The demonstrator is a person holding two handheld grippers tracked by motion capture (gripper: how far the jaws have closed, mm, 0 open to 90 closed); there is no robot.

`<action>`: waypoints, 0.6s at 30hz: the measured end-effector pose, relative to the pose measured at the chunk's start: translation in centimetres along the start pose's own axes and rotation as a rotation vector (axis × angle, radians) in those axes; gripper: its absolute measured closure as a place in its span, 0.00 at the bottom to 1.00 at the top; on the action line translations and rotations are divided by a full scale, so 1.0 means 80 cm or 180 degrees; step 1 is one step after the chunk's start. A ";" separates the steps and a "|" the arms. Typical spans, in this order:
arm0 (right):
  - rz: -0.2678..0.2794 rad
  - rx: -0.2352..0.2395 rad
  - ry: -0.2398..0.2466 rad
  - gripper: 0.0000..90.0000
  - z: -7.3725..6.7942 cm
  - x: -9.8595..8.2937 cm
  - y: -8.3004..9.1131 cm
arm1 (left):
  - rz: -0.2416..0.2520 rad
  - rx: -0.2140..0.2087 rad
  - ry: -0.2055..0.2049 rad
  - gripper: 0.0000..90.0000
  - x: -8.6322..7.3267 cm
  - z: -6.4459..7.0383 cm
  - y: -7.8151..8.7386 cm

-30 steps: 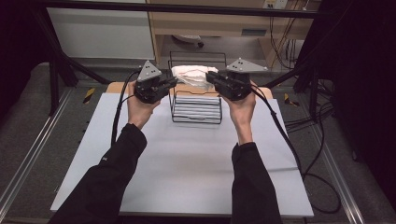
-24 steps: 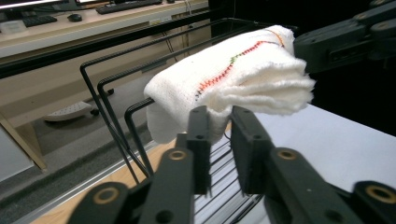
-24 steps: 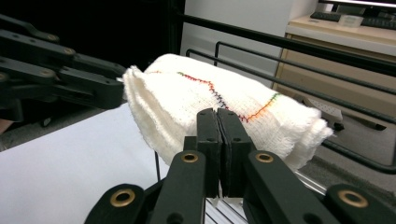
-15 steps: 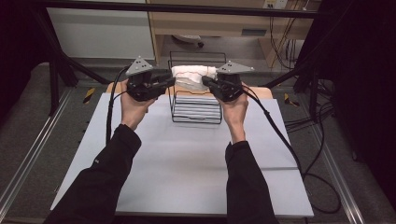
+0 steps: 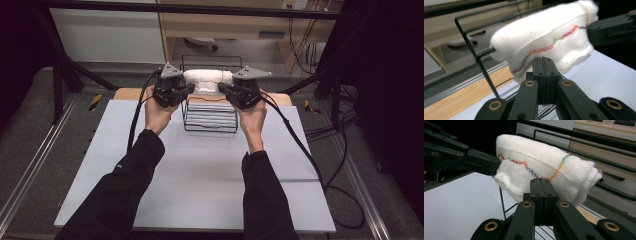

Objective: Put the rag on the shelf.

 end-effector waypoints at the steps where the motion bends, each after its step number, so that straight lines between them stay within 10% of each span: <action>1: -0.0007 -0.0002 -0.0005 0.99 0.001 -0.002 -0.001 | 0.0004 -0.0005 0.0015 1.00 -0.001 -0.001 -0.002; 18: 0.0106 0.0082 -0.0055 0.88 0.003 0.001 0.020 | 0.0171 -0.0092 -0.0105 0.88 -0.004 0.007 0.029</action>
Point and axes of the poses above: each handheld gripper's, and its own axes: y roughly backward along the jaws, x roughly out of its top, z roughly to its right, the point moved 8 cm from there along -y, roughly forward along the jaws, and after that the axes turned 15 degrees about -x, right-handed, at the moved point
